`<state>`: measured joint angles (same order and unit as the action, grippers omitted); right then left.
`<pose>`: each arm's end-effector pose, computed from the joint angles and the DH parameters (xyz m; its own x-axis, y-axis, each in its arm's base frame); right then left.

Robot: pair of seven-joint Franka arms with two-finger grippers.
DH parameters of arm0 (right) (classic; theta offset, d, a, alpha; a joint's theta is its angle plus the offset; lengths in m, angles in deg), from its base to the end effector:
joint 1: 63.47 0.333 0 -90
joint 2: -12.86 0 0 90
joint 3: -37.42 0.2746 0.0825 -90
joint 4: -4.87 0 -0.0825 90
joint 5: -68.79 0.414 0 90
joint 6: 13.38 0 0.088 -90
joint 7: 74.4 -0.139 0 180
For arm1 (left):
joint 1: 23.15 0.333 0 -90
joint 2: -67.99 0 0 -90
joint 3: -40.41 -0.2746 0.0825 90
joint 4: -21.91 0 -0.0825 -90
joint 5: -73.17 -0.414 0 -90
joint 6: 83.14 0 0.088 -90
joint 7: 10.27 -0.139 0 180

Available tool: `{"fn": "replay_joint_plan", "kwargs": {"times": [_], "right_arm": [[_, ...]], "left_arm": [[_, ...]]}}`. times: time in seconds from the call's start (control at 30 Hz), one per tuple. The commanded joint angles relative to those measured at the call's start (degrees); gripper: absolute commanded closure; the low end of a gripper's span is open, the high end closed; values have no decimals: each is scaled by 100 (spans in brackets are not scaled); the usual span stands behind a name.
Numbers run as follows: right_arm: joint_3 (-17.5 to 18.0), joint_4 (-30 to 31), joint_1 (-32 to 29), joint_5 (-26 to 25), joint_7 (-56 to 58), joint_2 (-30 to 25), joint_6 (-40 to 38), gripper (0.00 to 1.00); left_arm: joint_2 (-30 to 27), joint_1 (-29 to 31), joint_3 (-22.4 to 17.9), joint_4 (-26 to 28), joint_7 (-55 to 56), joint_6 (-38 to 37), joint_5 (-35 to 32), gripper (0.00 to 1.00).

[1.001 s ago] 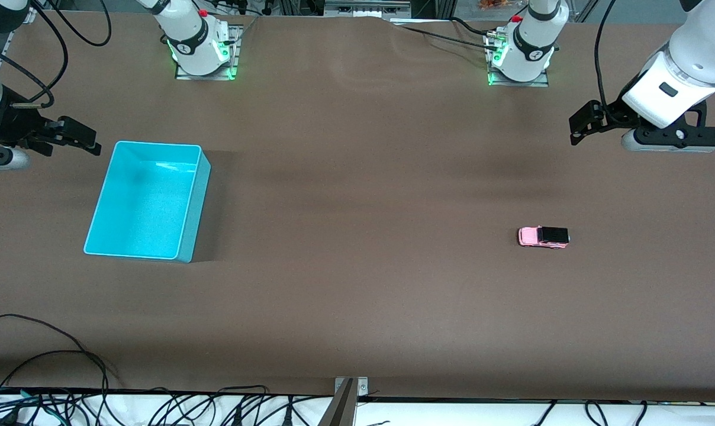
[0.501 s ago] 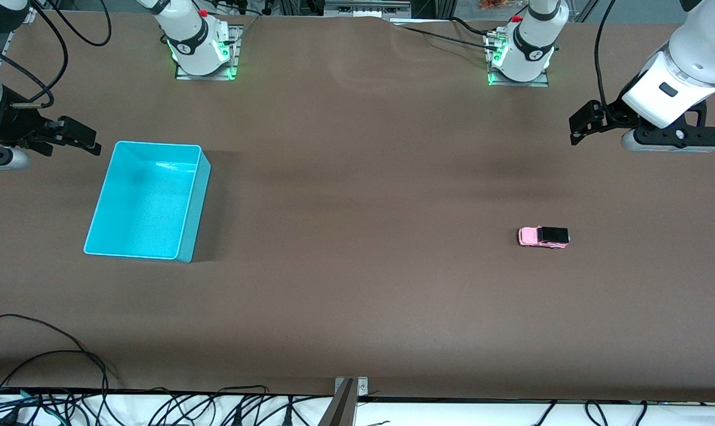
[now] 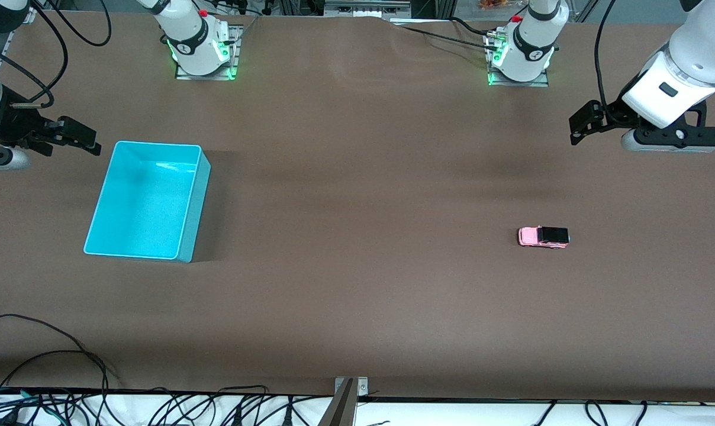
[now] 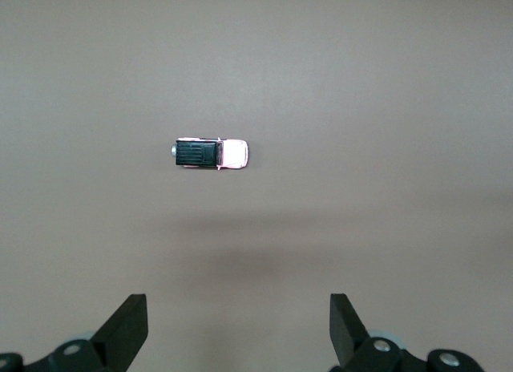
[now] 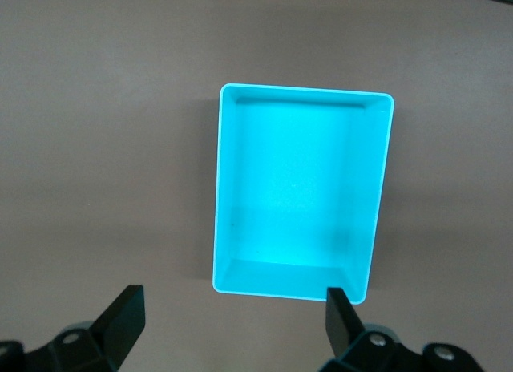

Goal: Wind and store pink jeep toy

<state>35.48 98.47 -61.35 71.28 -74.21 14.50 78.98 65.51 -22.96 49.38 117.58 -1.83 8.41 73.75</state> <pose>0.5910 0.0079 0.5064 0.9987 0.0046 -0.0501 0.0025 -0.9991 -0.0425 0.5655 -0.0900 0.5285 0.9996 -0.0053 -0.0293 -0.0053 -1.0000 -0.0010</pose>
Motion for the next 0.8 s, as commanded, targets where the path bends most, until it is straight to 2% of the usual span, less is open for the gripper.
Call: {"fn": "replay_joint_plan", "kwargs": {"times": [0.0,0.6,0.77], "right_arm": [[-8,-113,-19,67,-10,12,-113,0],[-8,-113,-19,67,-10,12,-113,0],[-8,-113,-19,67,-10,12,-113,0]], "left_arm": [[2,43,9,-136,-88,-137,126,0],[99,52,0,-92,-176,-155,126,0],[134,60,0,-92,-780,-155,117,0]]}}
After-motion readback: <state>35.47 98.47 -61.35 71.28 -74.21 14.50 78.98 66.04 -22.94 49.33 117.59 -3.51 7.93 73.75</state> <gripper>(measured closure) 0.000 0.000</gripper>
